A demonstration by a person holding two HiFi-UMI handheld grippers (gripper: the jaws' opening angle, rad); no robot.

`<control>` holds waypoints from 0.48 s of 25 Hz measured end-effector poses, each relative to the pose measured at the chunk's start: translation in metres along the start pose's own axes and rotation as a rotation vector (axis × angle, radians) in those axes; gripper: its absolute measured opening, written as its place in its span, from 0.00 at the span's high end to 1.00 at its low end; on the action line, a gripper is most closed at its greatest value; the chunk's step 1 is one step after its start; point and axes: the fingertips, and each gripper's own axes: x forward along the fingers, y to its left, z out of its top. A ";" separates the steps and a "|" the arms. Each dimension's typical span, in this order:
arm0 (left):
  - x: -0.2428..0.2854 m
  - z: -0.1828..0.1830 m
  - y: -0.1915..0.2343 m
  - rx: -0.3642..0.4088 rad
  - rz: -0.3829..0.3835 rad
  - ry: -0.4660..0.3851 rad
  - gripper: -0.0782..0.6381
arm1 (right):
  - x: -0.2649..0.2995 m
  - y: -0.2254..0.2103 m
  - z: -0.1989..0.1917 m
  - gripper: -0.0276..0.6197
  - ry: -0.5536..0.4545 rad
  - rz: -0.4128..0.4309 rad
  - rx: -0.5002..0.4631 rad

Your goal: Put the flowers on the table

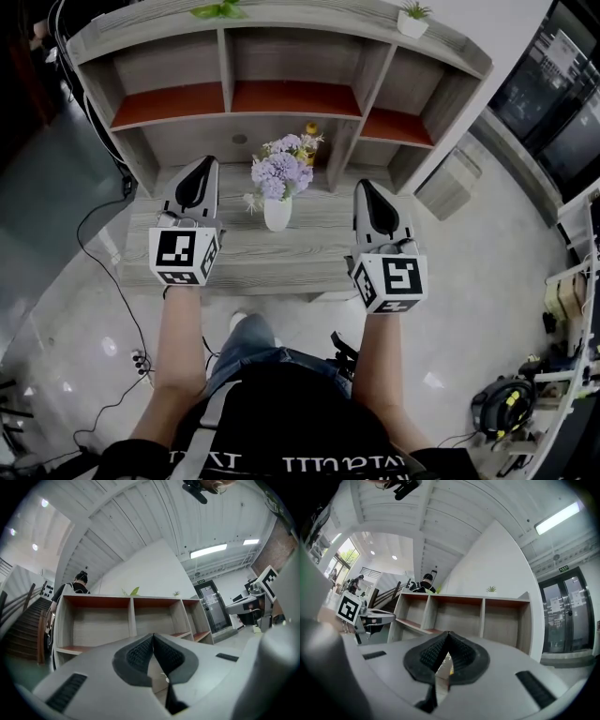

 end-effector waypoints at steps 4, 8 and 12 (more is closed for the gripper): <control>-0.004 0.003 0.000 0.001 0.005 -0.008 0.87 | -0.005 -0.002 0.003 0.94 -0.007 -0.011 -0.014; -0.008 0.009 -0.002 0.010 0.002 -0.020 0.87 | -0.009 0.000 0.004 0.94 -0.016 -0.004 -0.014; -0.012 0.014 -0.003 0.019 0.002 -0.025 0.87 | -0.011 0.003 0.007 0.94 -0.023 0.006 -0.020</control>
